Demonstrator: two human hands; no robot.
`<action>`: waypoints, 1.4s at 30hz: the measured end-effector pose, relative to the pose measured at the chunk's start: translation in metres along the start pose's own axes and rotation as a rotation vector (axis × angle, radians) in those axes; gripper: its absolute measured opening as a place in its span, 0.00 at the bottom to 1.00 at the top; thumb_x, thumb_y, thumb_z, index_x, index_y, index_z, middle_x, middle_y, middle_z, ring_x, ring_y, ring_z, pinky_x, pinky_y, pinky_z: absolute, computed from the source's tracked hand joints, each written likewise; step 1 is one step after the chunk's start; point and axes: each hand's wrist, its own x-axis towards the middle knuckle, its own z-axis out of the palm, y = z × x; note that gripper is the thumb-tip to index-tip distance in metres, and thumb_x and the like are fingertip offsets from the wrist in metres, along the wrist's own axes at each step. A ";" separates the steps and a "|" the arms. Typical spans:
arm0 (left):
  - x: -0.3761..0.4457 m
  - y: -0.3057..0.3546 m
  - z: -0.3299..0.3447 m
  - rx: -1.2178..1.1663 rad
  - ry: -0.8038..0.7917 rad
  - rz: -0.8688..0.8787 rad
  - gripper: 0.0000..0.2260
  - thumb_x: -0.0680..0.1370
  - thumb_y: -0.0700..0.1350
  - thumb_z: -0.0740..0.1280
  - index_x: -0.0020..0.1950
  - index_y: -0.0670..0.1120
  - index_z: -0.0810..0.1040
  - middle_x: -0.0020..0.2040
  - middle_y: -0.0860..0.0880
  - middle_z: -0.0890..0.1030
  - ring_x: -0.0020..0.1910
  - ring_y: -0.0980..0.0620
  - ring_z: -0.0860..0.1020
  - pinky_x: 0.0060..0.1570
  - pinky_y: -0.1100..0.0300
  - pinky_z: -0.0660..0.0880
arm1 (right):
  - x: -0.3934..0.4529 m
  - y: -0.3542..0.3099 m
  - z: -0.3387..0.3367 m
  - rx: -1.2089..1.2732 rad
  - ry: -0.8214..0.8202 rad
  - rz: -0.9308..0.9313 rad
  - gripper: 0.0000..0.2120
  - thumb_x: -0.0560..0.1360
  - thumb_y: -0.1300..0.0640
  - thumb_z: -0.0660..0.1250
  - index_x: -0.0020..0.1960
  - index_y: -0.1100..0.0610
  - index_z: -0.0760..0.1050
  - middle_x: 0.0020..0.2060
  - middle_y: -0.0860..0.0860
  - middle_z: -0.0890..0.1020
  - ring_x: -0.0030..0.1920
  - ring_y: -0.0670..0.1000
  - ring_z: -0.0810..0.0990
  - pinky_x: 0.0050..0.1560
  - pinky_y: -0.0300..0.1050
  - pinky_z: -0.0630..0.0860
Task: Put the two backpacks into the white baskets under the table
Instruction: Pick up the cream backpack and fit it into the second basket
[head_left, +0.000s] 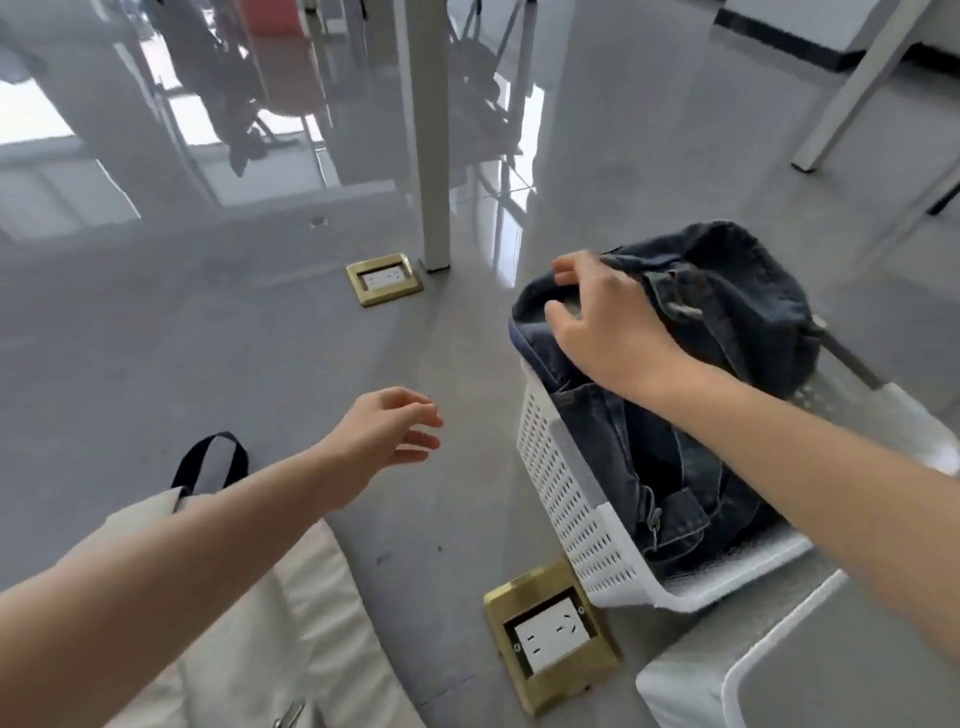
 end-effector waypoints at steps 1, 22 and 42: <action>-0.009 -0.011 -0.015 0.042 0.012 0.041 0.05 0.78 0.40 0.65 0.52 0.40 0.78 0.47 0.42 0.83 0.42 0.46 0.81 0.47 0.55 0.78 | -0.008 -0.019 0.010 0.019 -0.051 -0.044 0.20 0.77 0.57 0.62 0.68 0.59 0.69 0.63 0.55 0.77 0.65 0.54 0.73 0.58 0.36 0.64; -0.152 -0.230 -0.270 0.429 0.551 -0.493 0.58 0.57 0.67 0.76 0.77 0.48 0.51 0.75 0.41 0.62 0.73 0.39 0.63 0.70 0.43 0.64 | -0.123 -0.091 0.245 0.360 -1.316 0.686 0.23 0.72 0.42 0.71 0.58 0.57 0.75 0.36 0.49 0.84 0.31 0.48 0.83 0.36 0.44 0.78; -0.206 -0.128 -0.224 -0.022 0.364 -0.036 0.14 0.63 0.42 0.80 0.46 0.45 0.82 0.37 0.50 0.86 0.36 0.53 0.83 0.30 0.62 0.77 | -0.184 -0.153 0.168 0.843 -0.855 0.641 0.20 0.71 0.52 0.75 0.59 0.61 0.79 0.50 0.56 0.87 0.50 0.55 0.86 0.50 0.50 0.82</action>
